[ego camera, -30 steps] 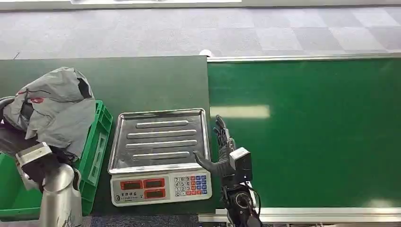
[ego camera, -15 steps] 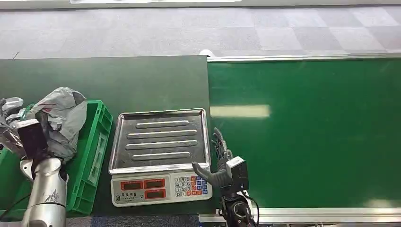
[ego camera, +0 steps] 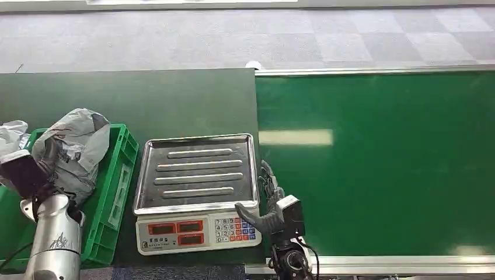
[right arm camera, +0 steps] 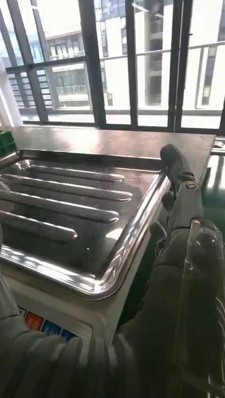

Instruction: Moved the parcel from conveyor to table for the left to box.

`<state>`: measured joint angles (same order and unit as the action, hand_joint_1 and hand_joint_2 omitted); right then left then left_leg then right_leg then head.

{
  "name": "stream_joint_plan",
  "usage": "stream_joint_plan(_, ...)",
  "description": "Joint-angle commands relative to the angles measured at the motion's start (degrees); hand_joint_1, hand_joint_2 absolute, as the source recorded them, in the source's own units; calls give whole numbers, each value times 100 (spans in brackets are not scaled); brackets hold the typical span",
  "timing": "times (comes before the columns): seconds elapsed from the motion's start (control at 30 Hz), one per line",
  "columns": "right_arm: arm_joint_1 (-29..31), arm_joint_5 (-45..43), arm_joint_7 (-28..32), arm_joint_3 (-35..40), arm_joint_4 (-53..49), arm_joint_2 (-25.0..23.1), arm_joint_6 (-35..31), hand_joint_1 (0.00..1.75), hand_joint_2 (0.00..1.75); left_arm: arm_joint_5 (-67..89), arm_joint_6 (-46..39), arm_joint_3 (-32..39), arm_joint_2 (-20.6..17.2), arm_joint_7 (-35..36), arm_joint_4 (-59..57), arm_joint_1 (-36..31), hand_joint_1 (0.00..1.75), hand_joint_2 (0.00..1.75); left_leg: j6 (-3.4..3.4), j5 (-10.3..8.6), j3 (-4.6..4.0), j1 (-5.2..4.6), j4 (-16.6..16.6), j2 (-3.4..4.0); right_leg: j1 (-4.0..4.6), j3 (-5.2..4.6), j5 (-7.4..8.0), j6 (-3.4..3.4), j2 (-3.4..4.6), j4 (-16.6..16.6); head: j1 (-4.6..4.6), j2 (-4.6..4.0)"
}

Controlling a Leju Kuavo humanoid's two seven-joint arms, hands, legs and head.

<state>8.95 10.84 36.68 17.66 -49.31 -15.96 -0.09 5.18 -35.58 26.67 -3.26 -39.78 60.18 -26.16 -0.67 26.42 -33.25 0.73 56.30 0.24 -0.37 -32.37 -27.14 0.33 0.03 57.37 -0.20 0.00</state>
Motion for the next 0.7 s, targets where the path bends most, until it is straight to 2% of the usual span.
stream_joint_plan(0.03,146,28,-27,104,283,97,15,0,175,-318,26,-140,503,-22,2197,617,0,175,6,4,3,4,0,-3,4,7,-1,3,-2,-8,0,0)
stream_joint_plan(0.17,271,79,-103,91,370,66,16,0,175,-66,-366,-981,540,-22,4085,1164,0,175,3,3,-9,5,5,-3,5,-3,0,2,-3,-4,0,0)
stream_joint_plan(0.23,271,79,-103,91,370,66,16,0,175,-66,-366,-981,540,-22,4085,1164,0,175,3,4,-9,6,7,-1,6,-4,1,1,-1,-3,0,0)
stream_joint_plan(0.27,271,80,-109,77,372,73,15,0,175,26,-442,-1292,605,-22,4400,1301,0,175,4,4,-4,3,4,-3,3,-1,0,2,-2,-4,0,0)
stream_joint_plan(0.37,227,97,-129,72,329,85,15,0,175,212,-442,-1632,688,-22,4959,1461,0,175,3,3,-1,2,2,-10,2,5,-1,2,-10,-6,0,0)
stream_joint_plan(0.53,125,109,-130,93,279,138,-7,0,175,178,-442,-2214,574,-22,5492,1891,0,175,5,6,10,1,-6,-4,1,15,-1,3,-2,-14,0,0)
stream_joint_plan(0.57,35,117,-108,67,184,183,-83,0,175,522,-442,-2785,459,-22,5603,2124,0,175,4,6,8,1,-4,-3,1,13,-2,2,-1,-11,-2,0)
stream_joint_plan(0.63,1,126,-107,38,86,232,-112,0,175,702,-442,-3117,469,-22,5503,2197,0,175,4,4,11,1,-8,-17,2,19,-4,3,-16,-16,0,0)
stream_joint_plan(0.7,-85,271,-160,-35,-251,297,-285,0,175,761,-22,-3563,445,-22,5046,2370,0,175,2,2,9,-2,-6,-20,-2,13,-4,3,-19,-11,0,0)
